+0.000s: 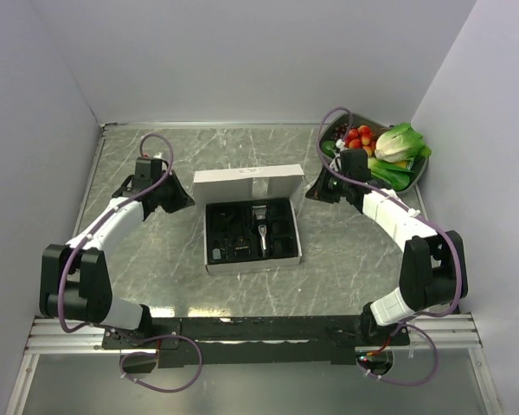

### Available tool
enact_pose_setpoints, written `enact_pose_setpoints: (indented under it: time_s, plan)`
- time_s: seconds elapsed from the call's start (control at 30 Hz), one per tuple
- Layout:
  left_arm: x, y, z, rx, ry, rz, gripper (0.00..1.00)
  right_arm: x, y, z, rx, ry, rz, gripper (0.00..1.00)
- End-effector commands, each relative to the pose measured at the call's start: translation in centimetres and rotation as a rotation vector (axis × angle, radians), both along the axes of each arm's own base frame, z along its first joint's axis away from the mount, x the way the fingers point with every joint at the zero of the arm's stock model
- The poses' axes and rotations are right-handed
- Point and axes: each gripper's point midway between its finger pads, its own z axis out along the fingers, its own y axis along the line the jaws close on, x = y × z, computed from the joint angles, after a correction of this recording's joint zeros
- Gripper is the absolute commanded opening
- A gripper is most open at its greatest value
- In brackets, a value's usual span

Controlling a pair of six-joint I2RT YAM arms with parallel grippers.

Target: Sort the hair-cutting tools

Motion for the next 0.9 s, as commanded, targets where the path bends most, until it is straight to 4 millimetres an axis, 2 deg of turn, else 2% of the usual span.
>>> enact_pose_setpoints:
  time_s: [0.0, 0.2, 0.43, 0.63, 0.87]
  plan:
    - [-0.7, -1.6, 2.1, -0.076, -0.050, -0.046, 0.01, -0.7, 2.0, 0.9, 0.035, -0.023, 0.073, 0.00]
    - [-1.4, -2.7, 1.3, -0.103, -0.045, -0.075, 0.01, -1.3, 4.0, 1.0, 0.049, -0.027, 0.124, 0.00]
    - [-2.5, -3.6, 0.8, -0.115, -0.031, -0.100, 0.01, -1.9, 5.3, 1.1, 0.047, -0.027, 0.157, 0.00]
    - [-3.5, -3.2, 0.1, -0.086, -0.018, -0.094, 0.01, -2.7, 5.2, 0.0, 0.027, -0.007, 0.155, 0.00]
    - [-4.7, -2.3, -0.9, -0.056, -0.008, -0.076, 0.01, -4.3, 4.1, -1.8, -0.010, 0.018, 0.127, 0.00]
